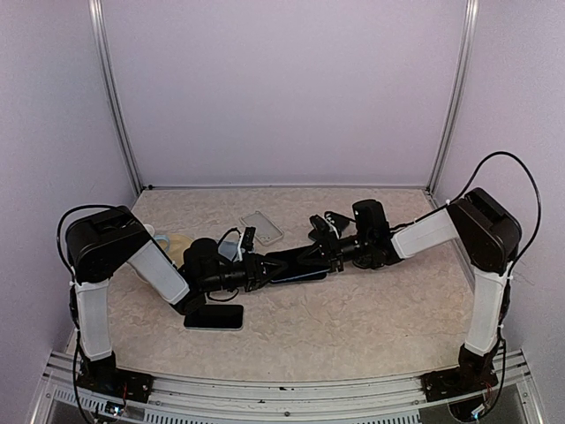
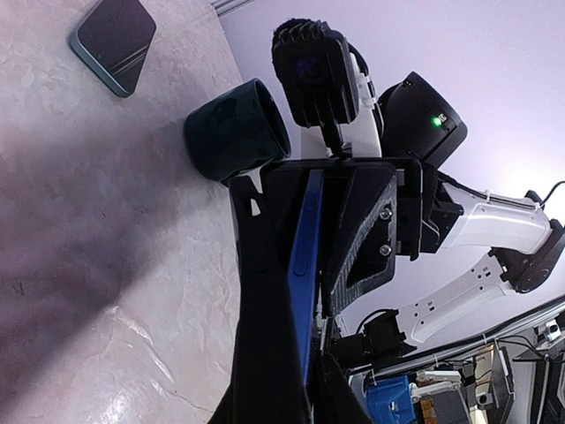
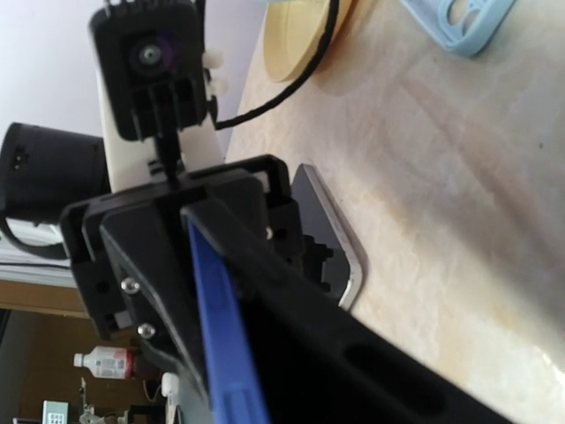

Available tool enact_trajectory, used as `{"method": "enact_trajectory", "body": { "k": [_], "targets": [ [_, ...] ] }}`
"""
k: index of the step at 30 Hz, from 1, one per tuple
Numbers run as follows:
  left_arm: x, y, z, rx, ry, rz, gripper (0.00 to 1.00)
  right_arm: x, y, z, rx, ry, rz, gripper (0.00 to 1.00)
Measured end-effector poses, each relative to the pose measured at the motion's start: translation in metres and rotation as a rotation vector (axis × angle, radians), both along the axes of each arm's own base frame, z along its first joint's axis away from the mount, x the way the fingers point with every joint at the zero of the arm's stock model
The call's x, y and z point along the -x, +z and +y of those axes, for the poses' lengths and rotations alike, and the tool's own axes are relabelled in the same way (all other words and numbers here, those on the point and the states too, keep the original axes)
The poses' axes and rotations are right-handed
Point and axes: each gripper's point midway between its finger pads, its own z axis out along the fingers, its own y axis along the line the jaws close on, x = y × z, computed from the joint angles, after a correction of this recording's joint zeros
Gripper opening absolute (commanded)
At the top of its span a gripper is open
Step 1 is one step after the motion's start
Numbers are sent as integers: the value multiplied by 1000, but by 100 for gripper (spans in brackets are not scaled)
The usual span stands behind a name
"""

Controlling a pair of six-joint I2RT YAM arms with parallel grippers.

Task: Put the phone into the phone case
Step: Install the phone on the phone case.

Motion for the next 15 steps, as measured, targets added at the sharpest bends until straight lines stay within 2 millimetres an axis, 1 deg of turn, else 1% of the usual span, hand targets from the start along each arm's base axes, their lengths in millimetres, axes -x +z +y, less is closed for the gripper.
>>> {"method": "enact_trajectory", "body": {
  "k": [9,15],
  "targets": [
    [5,7,0,-1,-19,-34,0,-3,6,-10,36,-23,-25,33],
    [7,6,2,-27,-25,-51,0,-10,3,-24,80,-58,-28,35]
  ]
}}
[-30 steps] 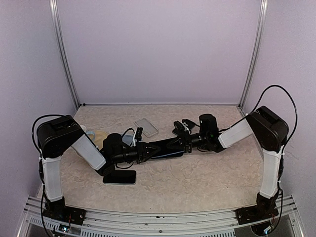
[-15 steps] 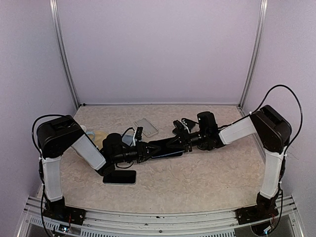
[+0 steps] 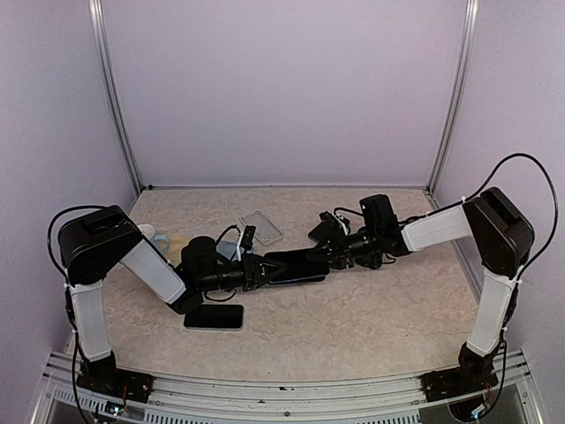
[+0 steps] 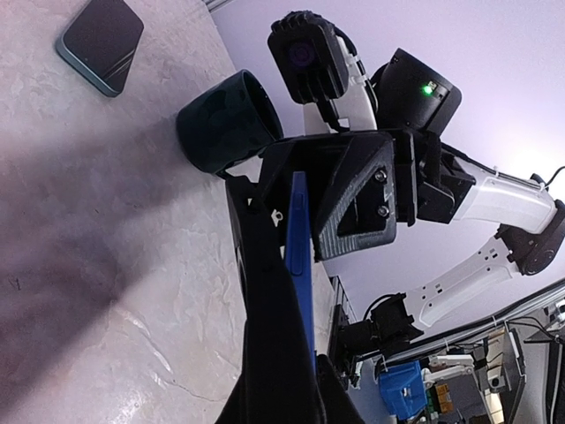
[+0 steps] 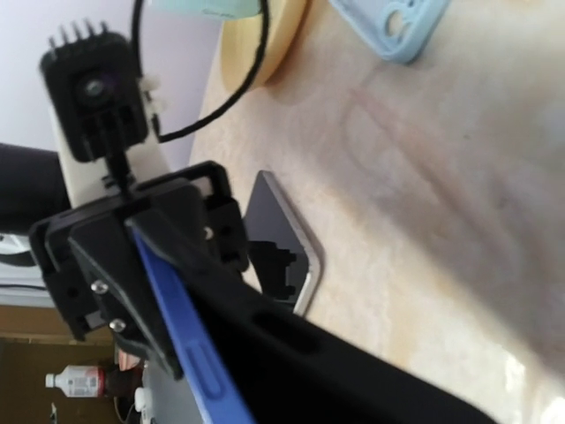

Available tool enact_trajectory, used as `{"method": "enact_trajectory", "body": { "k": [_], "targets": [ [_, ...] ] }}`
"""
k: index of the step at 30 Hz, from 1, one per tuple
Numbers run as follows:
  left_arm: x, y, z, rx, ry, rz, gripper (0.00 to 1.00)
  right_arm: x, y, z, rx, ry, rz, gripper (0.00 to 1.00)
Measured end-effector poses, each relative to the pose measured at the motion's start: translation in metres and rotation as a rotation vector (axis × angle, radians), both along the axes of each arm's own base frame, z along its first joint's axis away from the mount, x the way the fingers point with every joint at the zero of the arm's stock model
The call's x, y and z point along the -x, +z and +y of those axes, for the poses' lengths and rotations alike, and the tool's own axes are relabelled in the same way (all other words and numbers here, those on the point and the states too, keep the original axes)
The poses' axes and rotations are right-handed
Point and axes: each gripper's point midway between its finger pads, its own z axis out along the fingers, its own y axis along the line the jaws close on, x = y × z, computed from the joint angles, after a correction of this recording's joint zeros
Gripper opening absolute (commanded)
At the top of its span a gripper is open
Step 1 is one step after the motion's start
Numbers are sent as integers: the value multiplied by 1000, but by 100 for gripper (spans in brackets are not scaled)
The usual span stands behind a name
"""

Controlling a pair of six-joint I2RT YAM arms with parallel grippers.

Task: Put the phone into the phone case
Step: Install the phone on the phone case, then press the phone case onto the phone.

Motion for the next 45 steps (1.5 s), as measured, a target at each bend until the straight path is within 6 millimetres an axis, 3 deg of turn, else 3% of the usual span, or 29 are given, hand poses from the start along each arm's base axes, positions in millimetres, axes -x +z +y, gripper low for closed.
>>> {"method": "enact_trajectory", "body": {
  "k": [21,33,39,45],
  "targets": [
    [10,21,0,-4,-51,-69,0,6,28,-31,88,-16,-111,41],
    [22,58,1,75,-103,-133,0,24,70,-40,54,16,-277,44],
    [26,77,2,136,-115,-149,0,33,74,-47,47,20,-315,45],
    [29,81,4,171,-122,-106,0,36,78,-46,11,23,-332,44]
  ]
}}
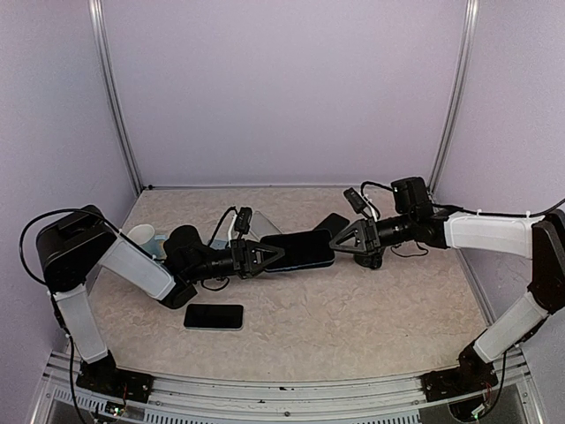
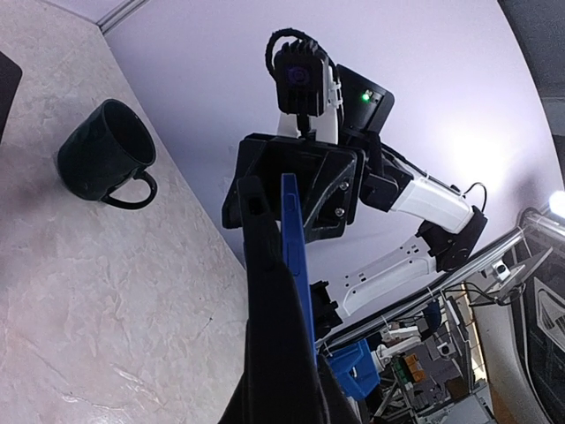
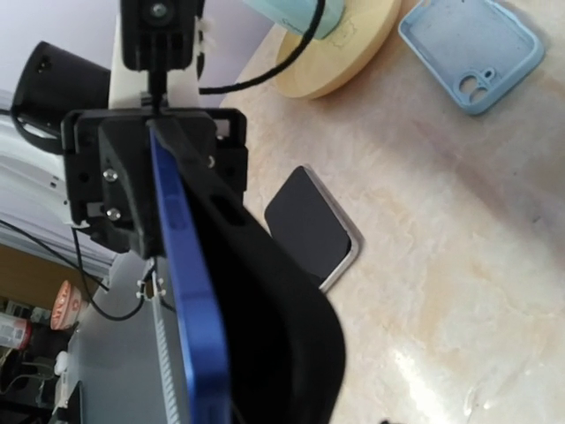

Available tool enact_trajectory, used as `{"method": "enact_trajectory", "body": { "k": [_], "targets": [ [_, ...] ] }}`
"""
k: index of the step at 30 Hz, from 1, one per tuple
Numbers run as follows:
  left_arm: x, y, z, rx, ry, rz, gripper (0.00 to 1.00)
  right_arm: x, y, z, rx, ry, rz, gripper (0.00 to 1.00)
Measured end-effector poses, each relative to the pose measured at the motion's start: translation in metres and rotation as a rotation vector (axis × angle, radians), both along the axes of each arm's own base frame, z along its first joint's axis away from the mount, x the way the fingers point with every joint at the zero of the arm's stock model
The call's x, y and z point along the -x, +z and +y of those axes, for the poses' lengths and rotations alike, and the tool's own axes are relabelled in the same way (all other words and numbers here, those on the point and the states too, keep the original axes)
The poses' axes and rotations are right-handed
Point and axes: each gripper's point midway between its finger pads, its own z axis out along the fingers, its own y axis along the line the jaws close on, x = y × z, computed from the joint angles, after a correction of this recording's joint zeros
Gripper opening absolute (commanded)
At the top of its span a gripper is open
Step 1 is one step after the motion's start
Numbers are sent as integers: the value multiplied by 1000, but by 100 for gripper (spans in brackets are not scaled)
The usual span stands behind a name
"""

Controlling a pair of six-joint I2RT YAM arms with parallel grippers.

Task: Put the phone into the phone case
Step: Press the phone case onto the phone.

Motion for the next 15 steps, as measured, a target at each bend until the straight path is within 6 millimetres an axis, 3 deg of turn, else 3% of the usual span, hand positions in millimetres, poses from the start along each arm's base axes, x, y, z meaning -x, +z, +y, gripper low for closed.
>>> {"method": "enact_trajectory", "body": {
  "k": [15],
  "targets": [
    [2,11,8,82,17,25,0,2,21,-3,-66,-29,-69,44]
  ]
}}
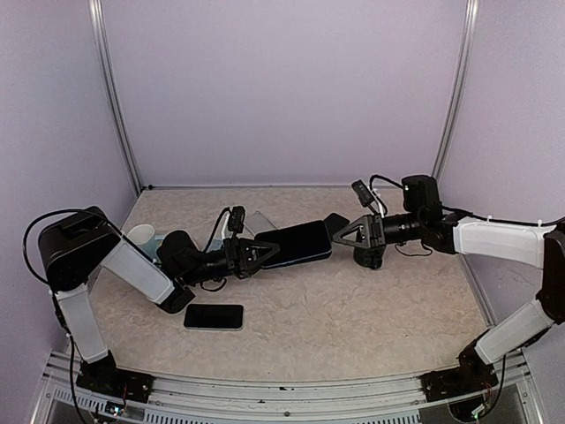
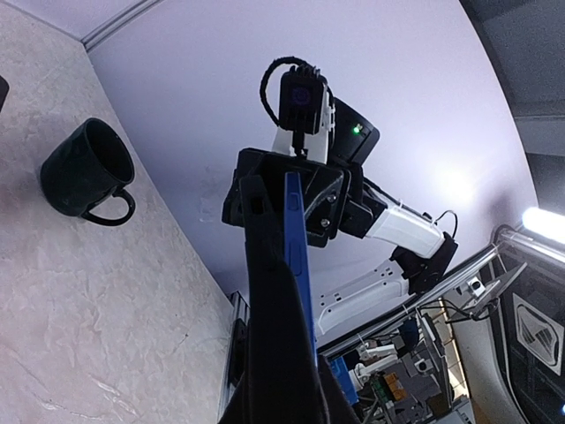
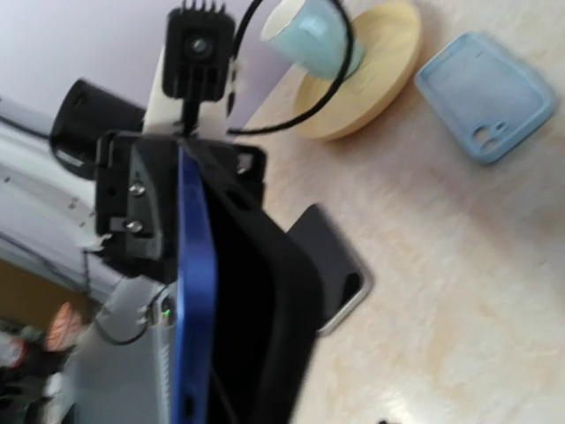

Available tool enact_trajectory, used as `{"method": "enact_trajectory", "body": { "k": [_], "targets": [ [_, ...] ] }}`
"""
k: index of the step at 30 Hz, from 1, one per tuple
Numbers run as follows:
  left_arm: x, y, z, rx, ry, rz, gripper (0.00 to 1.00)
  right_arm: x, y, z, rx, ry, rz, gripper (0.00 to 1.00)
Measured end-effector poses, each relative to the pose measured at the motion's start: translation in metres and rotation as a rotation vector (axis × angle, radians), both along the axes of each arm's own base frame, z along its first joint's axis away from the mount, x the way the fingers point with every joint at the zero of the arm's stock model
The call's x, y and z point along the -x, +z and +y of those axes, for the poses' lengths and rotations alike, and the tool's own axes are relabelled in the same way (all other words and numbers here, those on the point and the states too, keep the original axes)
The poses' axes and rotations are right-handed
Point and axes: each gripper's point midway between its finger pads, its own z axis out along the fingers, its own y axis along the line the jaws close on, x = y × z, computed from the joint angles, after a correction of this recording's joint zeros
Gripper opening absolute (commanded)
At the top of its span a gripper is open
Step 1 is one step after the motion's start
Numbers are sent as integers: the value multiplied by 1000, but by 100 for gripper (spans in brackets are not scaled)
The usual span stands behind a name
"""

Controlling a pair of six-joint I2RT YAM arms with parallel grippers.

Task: Put the phone into the phone case
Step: Press the phone case onto the phone.

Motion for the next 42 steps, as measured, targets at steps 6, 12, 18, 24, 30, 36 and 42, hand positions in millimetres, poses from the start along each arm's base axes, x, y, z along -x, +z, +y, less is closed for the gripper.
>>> {"method": "enact_trajectory", "body": {
  "k": [6,12,18,24,30,36,42],
  "targets": [
    [-8,-1,5,13,50,36,0,-8,6,-12,63,-85,-133,44],
    [-17,-11,5,-32,94,93,0,2,18,-21,137,-114,-378,45],
    [-24,-13,5,-89,139,131,0,34,25,2,174,-3,-663,44],
    [-25,-10,0,-107,143,146,0,62,5,25,216,120,-883,42],
    [-22,-17,-5,-135,139,171,0,73,-16,56,326,195,-1089,37],
    [-21,-19,-6,-141,137,177,0,66,-46,69,471,232,-1187,32],
    [-21,-19,-6,-140,136,181,0,48,-38,67,526,149,-1259,32]
  ]
}}
